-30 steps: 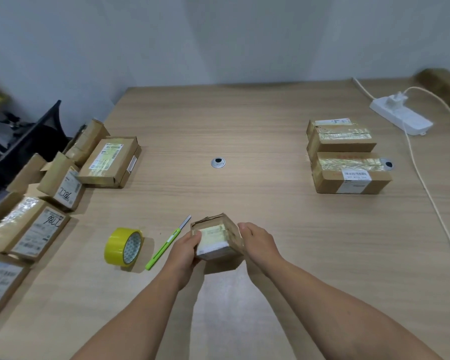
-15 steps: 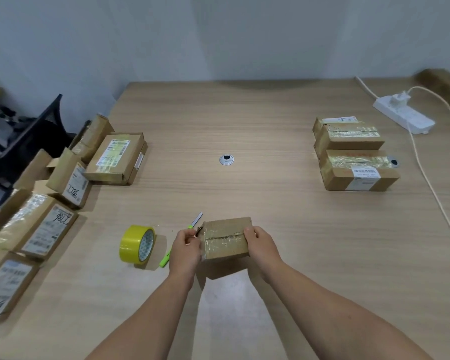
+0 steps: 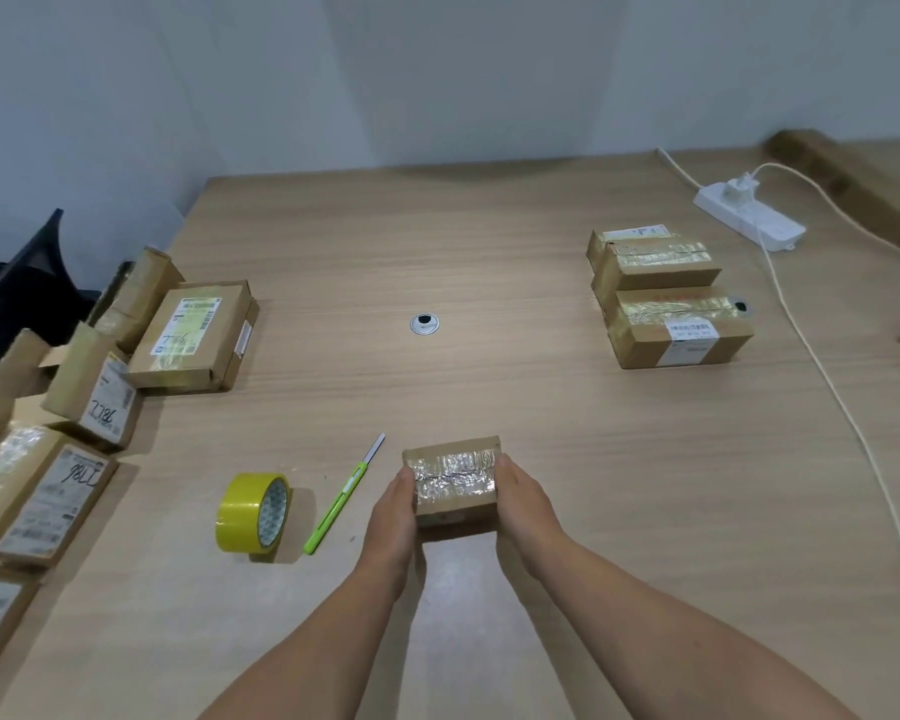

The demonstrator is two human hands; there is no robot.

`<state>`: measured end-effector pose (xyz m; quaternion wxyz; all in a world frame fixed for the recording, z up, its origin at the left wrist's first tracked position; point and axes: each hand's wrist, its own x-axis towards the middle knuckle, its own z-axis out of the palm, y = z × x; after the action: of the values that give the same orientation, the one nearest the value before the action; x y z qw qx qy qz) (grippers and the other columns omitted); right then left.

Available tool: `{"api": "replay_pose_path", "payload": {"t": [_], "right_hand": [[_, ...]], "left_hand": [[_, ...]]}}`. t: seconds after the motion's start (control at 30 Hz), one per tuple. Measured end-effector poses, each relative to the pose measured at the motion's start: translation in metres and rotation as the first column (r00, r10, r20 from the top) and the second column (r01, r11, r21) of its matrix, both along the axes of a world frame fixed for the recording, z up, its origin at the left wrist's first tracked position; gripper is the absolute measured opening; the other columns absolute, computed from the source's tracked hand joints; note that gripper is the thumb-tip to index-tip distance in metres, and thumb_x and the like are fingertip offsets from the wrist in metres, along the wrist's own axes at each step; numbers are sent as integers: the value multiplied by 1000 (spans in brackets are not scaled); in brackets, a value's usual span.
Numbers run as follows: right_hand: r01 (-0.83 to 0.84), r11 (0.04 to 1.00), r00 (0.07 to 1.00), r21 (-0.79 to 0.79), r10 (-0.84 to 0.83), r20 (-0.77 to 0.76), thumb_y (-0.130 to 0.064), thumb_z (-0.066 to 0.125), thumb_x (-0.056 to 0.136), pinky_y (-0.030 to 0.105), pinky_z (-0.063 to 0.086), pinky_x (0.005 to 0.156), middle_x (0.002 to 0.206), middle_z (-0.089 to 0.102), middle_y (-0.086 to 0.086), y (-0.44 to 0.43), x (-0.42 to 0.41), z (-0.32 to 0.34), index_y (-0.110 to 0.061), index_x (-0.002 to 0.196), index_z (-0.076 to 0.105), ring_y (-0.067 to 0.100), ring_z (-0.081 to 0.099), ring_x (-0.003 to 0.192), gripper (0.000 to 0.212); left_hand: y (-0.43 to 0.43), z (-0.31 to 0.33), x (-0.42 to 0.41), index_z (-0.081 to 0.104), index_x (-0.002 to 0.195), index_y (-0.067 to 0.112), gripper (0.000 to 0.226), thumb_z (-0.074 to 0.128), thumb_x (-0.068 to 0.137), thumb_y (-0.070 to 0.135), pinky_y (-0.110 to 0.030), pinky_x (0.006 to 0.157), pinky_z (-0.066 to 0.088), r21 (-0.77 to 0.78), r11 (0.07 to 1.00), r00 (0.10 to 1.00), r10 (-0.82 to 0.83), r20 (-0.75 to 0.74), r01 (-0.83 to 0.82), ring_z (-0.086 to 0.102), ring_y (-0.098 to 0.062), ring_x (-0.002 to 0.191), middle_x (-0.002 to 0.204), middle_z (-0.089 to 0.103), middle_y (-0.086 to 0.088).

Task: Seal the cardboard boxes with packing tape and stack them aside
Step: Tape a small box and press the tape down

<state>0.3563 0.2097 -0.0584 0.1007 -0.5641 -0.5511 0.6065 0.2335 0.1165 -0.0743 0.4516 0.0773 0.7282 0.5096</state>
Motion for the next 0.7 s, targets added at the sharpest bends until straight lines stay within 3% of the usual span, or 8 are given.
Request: {"api": "replay_pose_path", "payload": {"t": [0.07,0.2,0.3,0.4,0.53,0.63,0.7], "right_hand": [[35,999,999,13,-35,3,-53,28,104,44,34,117,149,49,-5,6,8,-1,-25,148,46,21,43,138,55],[122,992,993,26,-122,3,-48,33,106,35,41,86,116,60,-1,28,35,1,-23,122,51,18,55,105,35],[123,991,992,49,-123,-4,-46,32,107,34,40,76,106,60,-2,52,61,1,-22,116,53,14,54,96,33],[113,990,993,79,-116,26,-46,33,107,36,45,82,105,61,-3,79,90,2,-23,116,56,16,56,99,35],[133,987,990,89,-136,38,-48,33,106,43,48,97,106,63,-4,119,134,5,-28,111,58,17,58,103,33],[139,984,986,108,-147,74,-51,32,103,46,49,97,102,64,-4,148,163,6,-26,108,60,18,59,98,38],[148,979,984,138,-160,76,-51,32,103,43,50,92,96,64,-4,165,180,9,-26,104,61,17,59,93,38]], "left_hand": [[9,2,6,60,123,29,34,37,105,47,-39,109,41,16,1000,999,-11,-37,11,58,-13,117,123,64,7],[35,5,27,51,123,22,29,42,104,42,-36,96,44,11,1000,998,-7,-65,8,55,-15,111,116,59,4],[61,4,52,52,122,23,29,43,103,44,-37,96,45,-6,1000,997,-19,-78,19,56,-16,110,117,60,2],[89,5,83,53,122,24,27,44,103,42,-37,96,46,-13,1000,996,-17,-85,16,58,-16,109,115,61,3],[132,13,131,55,120,25,24,45,104,40,-31,83,45,-15,1000,994,-26,-110,25,58,-12,104,112,62,6],[163,21,161,57,117,26,19,46,105,36,-24,72,43,-17,999,987,-43,-155,41,57,-8,98,110,61,8],[182,24,177,59,111,27,15,47,104,34,-25,73,43,-12,999,979,-47,-198,46,58,-11,101,114,62,4]]}}
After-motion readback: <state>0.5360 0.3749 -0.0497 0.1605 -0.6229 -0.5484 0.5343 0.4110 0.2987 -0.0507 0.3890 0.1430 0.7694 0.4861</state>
